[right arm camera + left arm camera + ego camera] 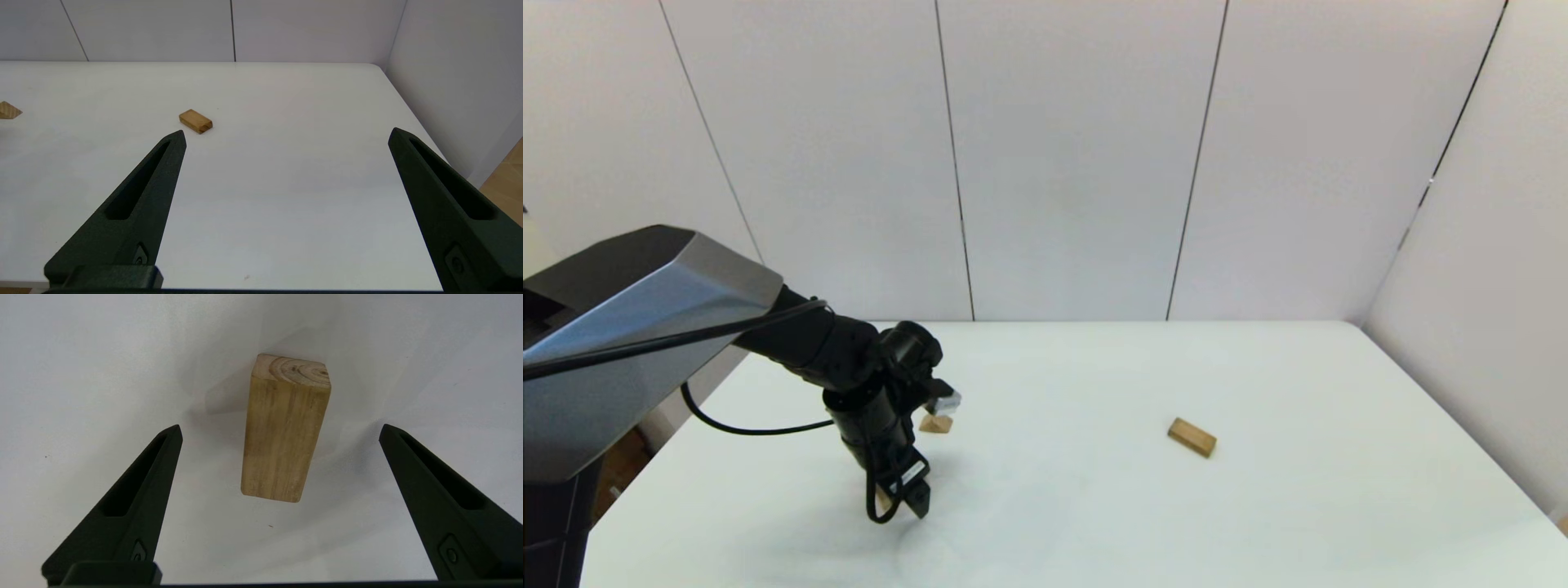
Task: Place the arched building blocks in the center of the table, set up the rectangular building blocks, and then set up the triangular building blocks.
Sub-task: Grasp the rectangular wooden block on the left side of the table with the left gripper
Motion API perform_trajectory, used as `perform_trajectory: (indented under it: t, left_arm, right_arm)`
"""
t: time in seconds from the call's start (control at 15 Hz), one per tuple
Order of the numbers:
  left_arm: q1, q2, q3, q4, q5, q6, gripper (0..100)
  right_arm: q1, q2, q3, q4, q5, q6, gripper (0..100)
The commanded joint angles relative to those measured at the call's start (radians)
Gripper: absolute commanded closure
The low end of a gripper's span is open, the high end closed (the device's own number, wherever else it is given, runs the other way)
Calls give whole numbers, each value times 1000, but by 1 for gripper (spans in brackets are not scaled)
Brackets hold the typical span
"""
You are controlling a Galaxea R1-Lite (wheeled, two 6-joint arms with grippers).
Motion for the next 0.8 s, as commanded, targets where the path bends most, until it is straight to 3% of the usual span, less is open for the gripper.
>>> perform_trajectory:
  t: [0.07,0.73,0.8]
  left_arm:
    - [0,3,-15,2,1,2,0]
    - [10,12,-24,6,4,2,0]
    - [10,12,-24,6,4,2,100]
  right_arm:
    - [0,0,0,0,0,0,0]
    - [0,0,0,0,0,0,0]
    - [0,0,0,0,0,0,0]
